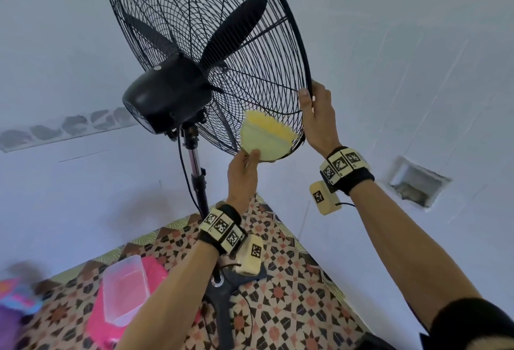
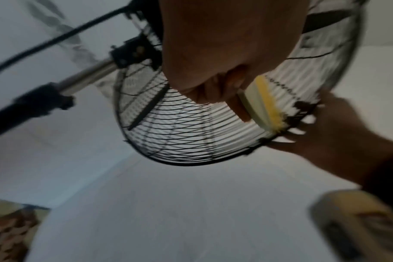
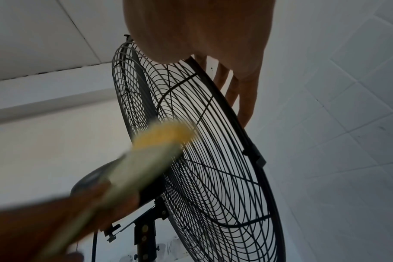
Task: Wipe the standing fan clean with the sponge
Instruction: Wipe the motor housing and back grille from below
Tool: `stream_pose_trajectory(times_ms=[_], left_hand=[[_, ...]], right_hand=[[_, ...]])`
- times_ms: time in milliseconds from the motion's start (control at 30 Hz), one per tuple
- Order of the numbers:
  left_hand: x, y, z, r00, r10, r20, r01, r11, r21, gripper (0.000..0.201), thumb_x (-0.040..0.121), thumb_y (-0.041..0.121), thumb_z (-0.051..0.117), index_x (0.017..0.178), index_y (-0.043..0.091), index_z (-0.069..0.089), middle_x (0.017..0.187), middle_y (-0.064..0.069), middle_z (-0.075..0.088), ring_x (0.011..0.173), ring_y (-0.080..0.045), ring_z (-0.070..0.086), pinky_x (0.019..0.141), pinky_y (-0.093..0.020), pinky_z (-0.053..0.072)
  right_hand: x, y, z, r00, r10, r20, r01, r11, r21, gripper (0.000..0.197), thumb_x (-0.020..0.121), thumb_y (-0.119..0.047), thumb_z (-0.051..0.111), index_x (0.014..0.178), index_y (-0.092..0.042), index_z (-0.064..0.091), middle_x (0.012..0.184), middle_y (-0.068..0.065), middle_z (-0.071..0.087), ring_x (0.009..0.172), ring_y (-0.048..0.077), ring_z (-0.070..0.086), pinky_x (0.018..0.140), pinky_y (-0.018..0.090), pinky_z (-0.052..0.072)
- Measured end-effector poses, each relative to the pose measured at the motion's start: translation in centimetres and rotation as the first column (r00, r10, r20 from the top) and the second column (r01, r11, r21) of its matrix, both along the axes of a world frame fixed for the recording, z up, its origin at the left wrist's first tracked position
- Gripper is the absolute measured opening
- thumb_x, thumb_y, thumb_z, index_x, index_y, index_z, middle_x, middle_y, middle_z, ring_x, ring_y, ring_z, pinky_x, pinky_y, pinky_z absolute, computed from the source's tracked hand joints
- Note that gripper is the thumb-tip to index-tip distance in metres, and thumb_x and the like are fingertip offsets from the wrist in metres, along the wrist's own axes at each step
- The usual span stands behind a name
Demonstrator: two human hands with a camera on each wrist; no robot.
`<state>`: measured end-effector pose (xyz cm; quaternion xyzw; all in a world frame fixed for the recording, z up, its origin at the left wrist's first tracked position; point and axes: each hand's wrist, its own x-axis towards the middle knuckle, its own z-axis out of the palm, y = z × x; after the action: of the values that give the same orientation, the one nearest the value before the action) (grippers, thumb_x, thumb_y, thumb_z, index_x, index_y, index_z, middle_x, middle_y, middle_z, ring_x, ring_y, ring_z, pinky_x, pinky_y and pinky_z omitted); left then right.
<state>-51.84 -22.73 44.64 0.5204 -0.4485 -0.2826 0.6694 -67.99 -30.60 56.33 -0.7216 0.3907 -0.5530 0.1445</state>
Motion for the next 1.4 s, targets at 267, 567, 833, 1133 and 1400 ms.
stream_pose_trajectory(times_ms=[267,567,833,1133,1400], left_hand=[[-4.7,1.4,-2.9,0.954,0.273,0.122,-0.294,0.932,0.213,0.031,0.109,0.034,0.050,0.092,0.009,0.054,0.082,-0.002,0.059,0.086,-0.031,0.064,0.064,-0.033,0.036],[-8.1,2.5,1.8,0.932,0.360,-0.050,-0.362,0.932,-0.030,0.030,0.109,0.036,0.050,0.105,0.007,0.059,0.088,0.008,0.066,0.073,0.013,0.057,0.061,-0.021,0.045],[-8.0,3.1,1.0,0.946,0.319,-0.065,-0.318,0.948,0.013,0.029,0.109,0.034,0.049,0.102,0.007,0.056,0.075,0.004,0.062,0.051,-0.010,0.053,0.051,-0.037,0.047],[-7.1,1.8,-2.2,0.950,0.302,0.077,-0.311,0.937,0.161,0.034,0.111,0.035,0.044,0.100,0.004,0.051,0.083,-0.011,0.069,0.043,-0.006,0.059,0.046,-0.029,0.045],[-6.3,2.3,-1.3,0.904,-0.190,-0.383,0.251,0.961,0.116,0.032,0.105,0.003,0.054,0.136,-0.003,0.051,0.116,-0.032,0.070,0.084,-0.028,0.077,0.061,-0.025,0.056]], right_hand=[[-0.8,0.7,0.0,0.988,0.116,0.097,-0.127,0.986,0.106,0.037,0.106,-0.046,0.049,0.132,-0.021,0.045,0.130,0.000,0.057,0.105,-0.004,0.059,0.084,0.011,0.048],[-1.5,1.2,0.5,0.980,0.147,0.135,-0.171,0.966,0.191,0.045,0.097,-0.061,0.056,0.126,-0.026,0.050,0.125,-0.010,0.058,0.105,0.012,0.063,0.090,0.043,0.059],[-1.7,1.5,0.5,0.976,0.149,0.160,-0.179,0.964,0.196,0.040,0.099,-0.056,0.058,0.125,-0.027,0.051,0.123,-0.010,0.059,0.102,0.006,0.062,0.090,0.041,0.059],[-1.8,1.0,0.7,0.972,0.164,0.170,-0.198,0.958,0.207,0.040,0.096,-0.060,0.059,0.117,-0.027,0.052,0.120,-0.010,0.061,0.101,0.006,0.062,0.090,0.044,0.059],[-1.8,0.9,0.8,0.968,0.187,0.167,-0.219,0.955,0.199,0.043,0.094,-0.062,0.061,0.117,-0.027,0.052,0.118,-0.013,0.060,0.102,0.006,0.064,0.089,0.048,0.059]])
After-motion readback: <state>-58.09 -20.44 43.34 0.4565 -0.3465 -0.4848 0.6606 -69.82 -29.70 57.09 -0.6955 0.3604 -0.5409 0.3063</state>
